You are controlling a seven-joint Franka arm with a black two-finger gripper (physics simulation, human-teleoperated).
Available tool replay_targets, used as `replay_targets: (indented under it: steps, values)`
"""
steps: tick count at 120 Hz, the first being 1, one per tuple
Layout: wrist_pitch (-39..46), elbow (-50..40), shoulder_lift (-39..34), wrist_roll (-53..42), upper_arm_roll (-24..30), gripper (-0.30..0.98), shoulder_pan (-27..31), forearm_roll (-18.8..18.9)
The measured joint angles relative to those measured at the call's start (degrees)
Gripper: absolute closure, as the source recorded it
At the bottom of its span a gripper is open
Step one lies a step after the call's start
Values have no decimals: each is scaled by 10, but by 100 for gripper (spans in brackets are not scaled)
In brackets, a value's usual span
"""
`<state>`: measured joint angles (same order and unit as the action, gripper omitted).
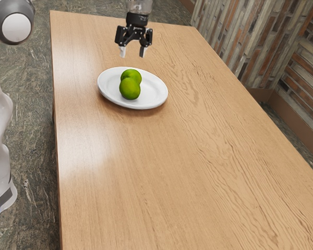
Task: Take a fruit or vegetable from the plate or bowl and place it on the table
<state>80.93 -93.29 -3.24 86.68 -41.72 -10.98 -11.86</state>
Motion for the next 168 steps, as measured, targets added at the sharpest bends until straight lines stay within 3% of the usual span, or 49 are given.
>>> replay_targets:
  steps: [28,55,92,129,168]
  values:
    - [36,2,75,-70,-13,0,68,-42]
    - [87,-23,107,-125,3,0,39,-89]
    - [145,-115,36,-163,-2,0,26,-64]
    - [162,-115,86,-191,-4,0,77,-89]
    - [184,-113,107,-210,5,0,78,-103]
